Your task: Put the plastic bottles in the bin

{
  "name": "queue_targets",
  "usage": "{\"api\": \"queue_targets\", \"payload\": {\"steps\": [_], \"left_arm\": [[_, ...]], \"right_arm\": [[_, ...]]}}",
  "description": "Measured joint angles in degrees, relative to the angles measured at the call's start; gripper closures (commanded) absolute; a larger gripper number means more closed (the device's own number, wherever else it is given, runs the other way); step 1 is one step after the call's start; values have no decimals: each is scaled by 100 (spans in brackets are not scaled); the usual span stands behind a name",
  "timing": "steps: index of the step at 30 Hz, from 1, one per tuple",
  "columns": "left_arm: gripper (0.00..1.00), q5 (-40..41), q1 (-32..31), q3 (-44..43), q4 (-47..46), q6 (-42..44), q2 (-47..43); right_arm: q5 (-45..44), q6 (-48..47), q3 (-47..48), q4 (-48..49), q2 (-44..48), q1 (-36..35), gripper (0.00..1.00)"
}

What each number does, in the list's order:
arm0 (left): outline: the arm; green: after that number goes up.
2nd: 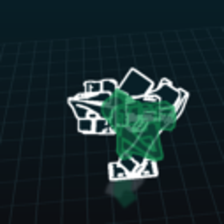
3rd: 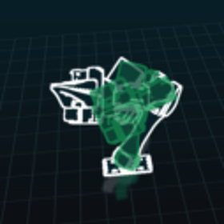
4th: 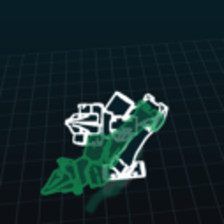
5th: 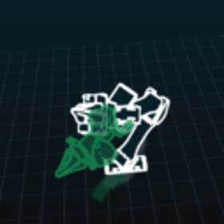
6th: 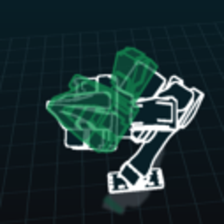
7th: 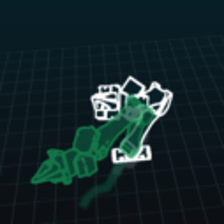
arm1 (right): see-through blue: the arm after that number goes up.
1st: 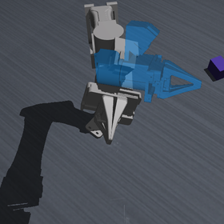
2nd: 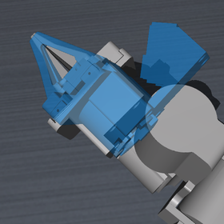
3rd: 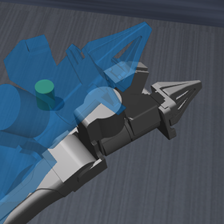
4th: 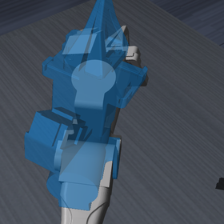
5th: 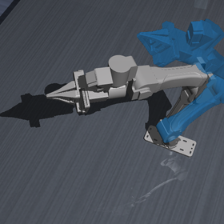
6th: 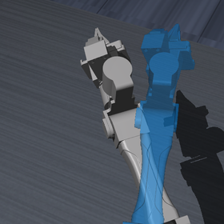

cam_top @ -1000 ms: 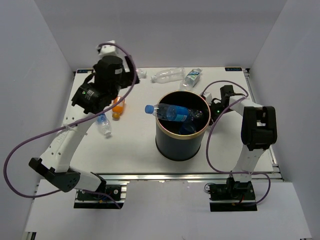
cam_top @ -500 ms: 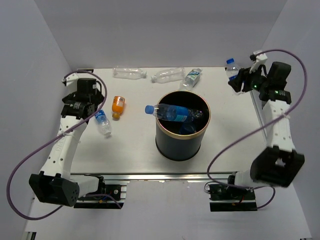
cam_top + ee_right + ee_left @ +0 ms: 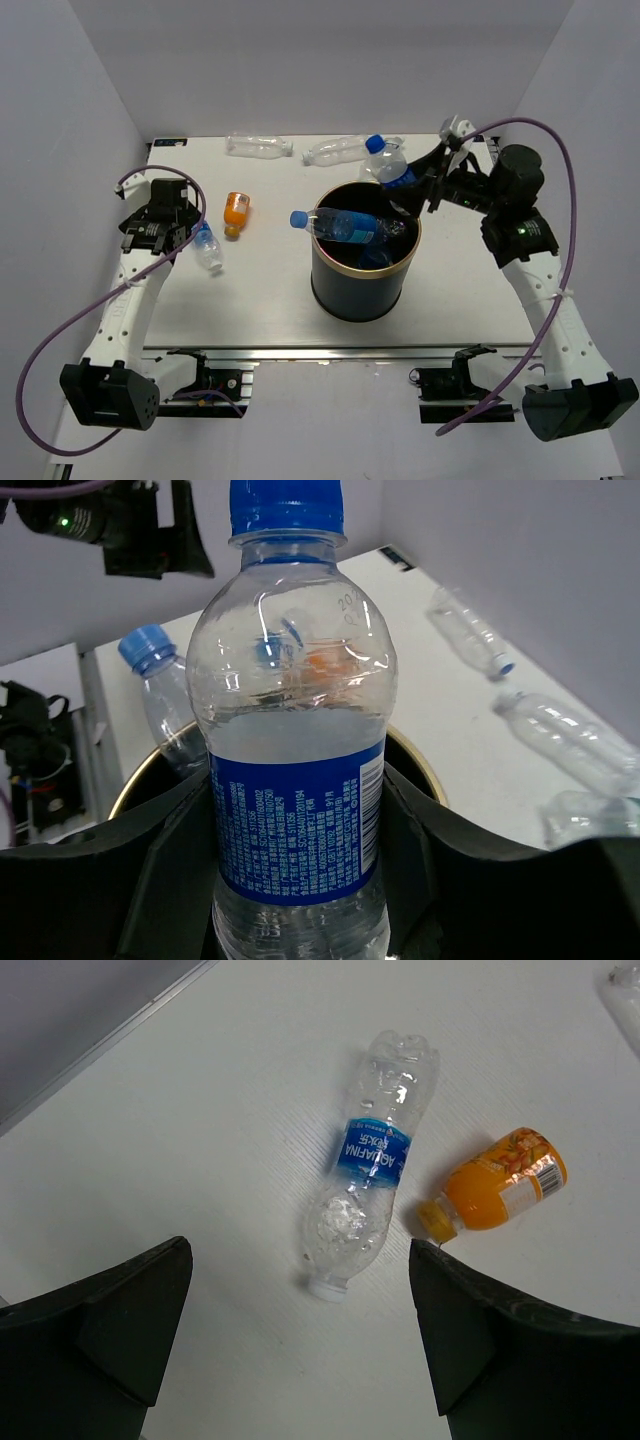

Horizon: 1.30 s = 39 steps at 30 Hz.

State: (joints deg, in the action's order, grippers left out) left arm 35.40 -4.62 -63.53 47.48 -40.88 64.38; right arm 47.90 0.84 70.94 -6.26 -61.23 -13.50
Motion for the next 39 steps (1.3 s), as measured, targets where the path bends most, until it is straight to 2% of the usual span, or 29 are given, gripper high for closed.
{"api": "queue_targets", "payload": {"steps": [6,9,10,12,14,16,31,34,39], "left_arm": [[2,-44,2,46,-120,-48,-31],[2,-44,2,111,-114,-59,-13],[2,-44,2,118,-111,-59,7],[2,-39,2,120,-109,-66,39],[2,-31,2,120,-103,-70,48],[2,-24,2,120,-101,-70,48],[2,4,2,116,-72,-66,153],[2,2,2,116,-96,-63,334],[2,-66,44,111,-358,-50,1049]], "right_arm": [[-280,-11,-181,-173,-240,-592,56],[-385,-114,-310,-254,-247,-719,39],[-450,-140,-328,-310,-247,-743,29],[-610,-208,-337,-413,-234,-758,25],[-732,-260,-363,-426,-179,-758,16],[-855,-306,-431,-431,-66,-758,12],[-1209,-417,-452,-420,66,-758,11],[-1690,-354,-400,-417,42,-758,10],[-2719,-96,411,-472,-374,-610,11]]}}
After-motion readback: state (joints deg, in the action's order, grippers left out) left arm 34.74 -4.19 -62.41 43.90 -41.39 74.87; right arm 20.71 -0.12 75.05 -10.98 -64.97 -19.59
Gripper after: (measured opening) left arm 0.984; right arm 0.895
